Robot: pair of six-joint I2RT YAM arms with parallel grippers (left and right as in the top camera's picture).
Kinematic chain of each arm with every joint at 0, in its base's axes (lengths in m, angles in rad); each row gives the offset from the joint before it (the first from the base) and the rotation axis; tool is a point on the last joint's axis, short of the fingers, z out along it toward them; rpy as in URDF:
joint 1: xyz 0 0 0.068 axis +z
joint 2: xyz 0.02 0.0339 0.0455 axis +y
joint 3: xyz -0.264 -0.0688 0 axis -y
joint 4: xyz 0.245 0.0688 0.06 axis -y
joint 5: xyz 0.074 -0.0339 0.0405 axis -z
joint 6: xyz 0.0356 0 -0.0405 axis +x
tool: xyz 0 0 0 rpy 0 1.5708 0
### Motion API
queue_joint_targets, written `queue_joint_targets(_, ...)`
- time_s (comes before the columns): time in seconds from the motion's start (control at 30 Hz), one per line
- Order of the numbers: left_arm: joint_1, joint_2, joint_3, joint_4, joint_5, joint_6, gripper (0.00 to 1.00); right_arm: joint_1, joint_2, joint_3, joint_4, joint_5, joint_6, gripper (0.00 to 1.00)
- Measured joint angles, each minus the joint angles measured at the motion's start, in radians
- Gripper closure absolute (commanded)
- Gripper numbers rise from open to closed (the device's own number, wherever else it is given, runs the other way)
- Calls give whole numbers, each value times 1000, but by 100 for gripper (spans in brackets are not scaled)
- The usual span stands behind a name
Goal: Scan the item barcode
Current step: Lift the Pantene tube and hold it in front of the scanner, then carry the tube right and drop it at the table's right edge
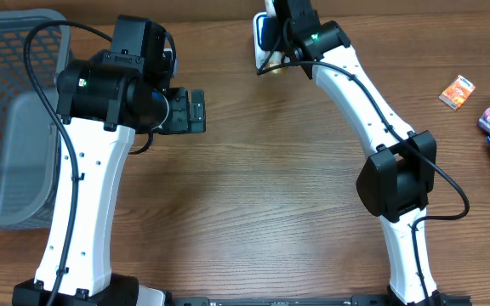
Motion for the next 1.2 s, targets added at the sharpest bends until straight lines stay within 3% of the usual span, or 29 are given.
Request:
queue_joint_targets(0.23,0,0,0,0,0,0,0,2,89,0,161,-8,0,96)
queue_joint_targets(0.57,0,0,0,0,0,0,0,1,137,0,106,70,0,96)
queue_joint_targets(0.77,0,0,0,0,0,0,0,-59,26,0,-45,150,0,96)
queue_joint_targets(0.97,0,0,0,0,0,0,0,-353,-185,10,-317,199,34,96)
queue_joint_targets(1.1,0,0,0,0,0,0,0,-646,-183,14,-497,203,67,96)
queue_joint_targets(1.2,0,0,0,0,0,0,0,-777,-155,6,-538,174,77,96)
